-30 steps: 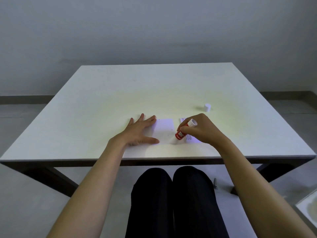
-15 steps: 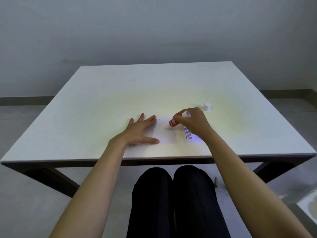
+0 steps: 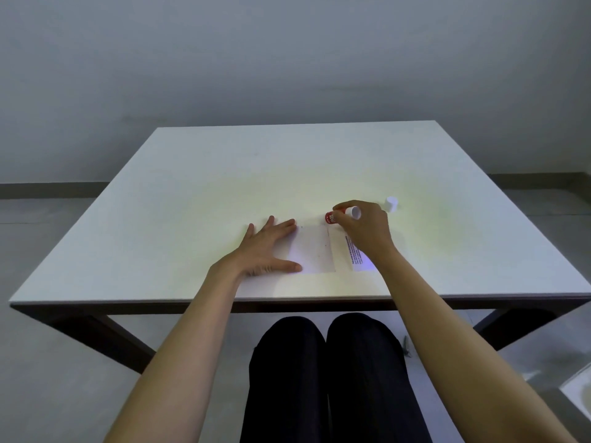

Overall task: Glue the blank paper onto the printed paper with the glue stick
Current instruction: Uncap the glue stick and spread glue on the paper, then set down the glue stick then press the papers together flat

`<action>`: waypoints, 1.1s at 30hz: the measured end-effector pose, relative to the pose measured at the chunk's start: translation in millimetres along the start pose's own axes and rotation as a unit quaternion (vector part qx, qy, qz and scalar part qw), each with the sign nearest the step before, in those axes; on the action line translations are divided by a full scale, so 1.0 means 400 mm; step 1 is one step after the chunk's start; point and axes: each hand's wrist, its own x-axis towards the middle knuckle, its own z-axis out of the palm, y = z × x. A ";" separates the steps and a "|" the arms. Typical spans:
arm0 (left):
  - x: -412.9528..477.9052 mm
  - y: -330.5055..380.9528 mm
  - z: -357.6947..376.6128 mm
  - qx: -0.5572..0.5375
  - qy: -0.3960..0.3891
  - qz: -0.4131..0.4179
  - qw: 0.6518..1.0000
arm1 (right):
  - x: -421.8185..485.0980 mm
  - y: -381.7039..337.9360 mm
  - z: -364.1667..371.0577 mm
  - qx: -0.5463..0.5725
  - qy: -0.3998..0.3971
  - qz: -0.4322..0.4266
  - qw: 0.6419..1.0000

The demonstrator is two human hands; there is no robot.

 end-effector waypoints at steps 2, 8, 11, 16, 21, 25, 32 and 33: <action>-0.003 -0.003 -0.003 -0.025 -0.006 -0.031 0.999 | -0.015 0.000 -0.007 0.065 0.008 0.012 0.998; -0.017 0.027 -0.010 -0.186 0.117 -0.020 0.975 | -0.064 -0.006 -0.005 0.442 -0.083 0.161 0.879; -0.013 0.094 0.006 -0.312 0.220 0.038 0.924 | -0.086 -0.021 0.030 0.507 -0.127 0.233 0.820; -0.007 0.162 0.010 -0.438 0.259 0.044 0.860 | -0.108 -0.037 0.064 0.494 -0.183 0.231 0.818; 0.003 0.142 -0.049 -0.381 0.344 0.028 0.858 | -0.122 -0.028 0.056 0.216 -0.111 0.119 0.963; 0.042 0.107 -0.133 -0.224 0.404 -0.035 0.886 | -0.131 -0.021 0.062 0.014 -0.093 0.000 0.996; 0.115 0.049 -0.146 -0.143 0.381 -0.110 0.907 | -0.165 0.003 0.106 -0.326 -0.137 -0.202 0.913; 0.119 0.048 -0.141 -0.140 0.380 -0.110 0.908 | -0.171 0.006 0.110 -0.354 -0.142 -0.219 0.898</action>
